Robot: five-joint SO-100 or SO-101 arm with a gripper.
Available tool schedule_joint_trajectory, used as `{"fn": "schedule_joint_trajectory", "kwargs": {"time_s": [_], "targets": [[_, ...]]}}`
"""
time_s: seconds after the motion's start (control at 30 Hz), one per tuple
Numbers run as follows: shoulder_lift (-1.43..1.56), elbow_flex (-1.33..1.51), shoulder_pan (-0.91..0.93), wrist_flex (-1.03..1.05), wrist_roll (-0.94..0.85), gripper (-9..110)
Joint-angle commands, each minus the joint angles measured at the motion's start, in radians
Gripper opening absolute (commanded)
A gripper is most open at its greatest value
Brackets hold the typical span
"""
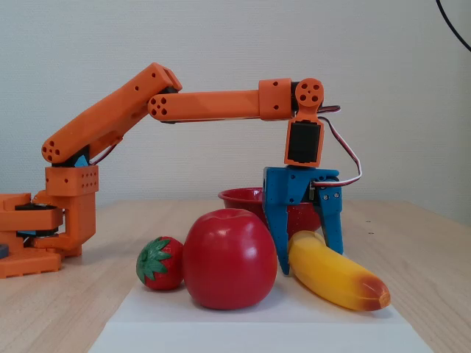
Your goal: Grasp the banana and put it in the red bowl
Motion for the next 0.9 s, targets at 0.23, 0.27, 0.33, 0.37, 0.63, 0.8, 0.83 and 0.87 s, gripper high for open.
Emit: {"fn": "schedule_joint_trajectory", "kwargs": {"time_s": [0.23, 0.27, 0.33, 0.37, 0.63, 0.8, 0.83, 0.87], "targets": [[0.261, 0.052, 0.003, -0.005, -0.046, 0], [0.291, 0.077, 0.0, -0.017, -0.051, 0], [0.348, 0.118, -0.005, -0.04, -0.054, 0], [0.38, 0.144, -0.006, -0.049, -0.052, 0], [0.646, 0.362, -0.029, -0.153, -0.049, 0], [0.807, 0.48, -0.035, -0.202, -0.046, 0], [0.842, 0.508, -0.035, -0.213, -0.046, 0], [0.879, 0.532, -0.035, -0.222, -0.046, 0]]}}
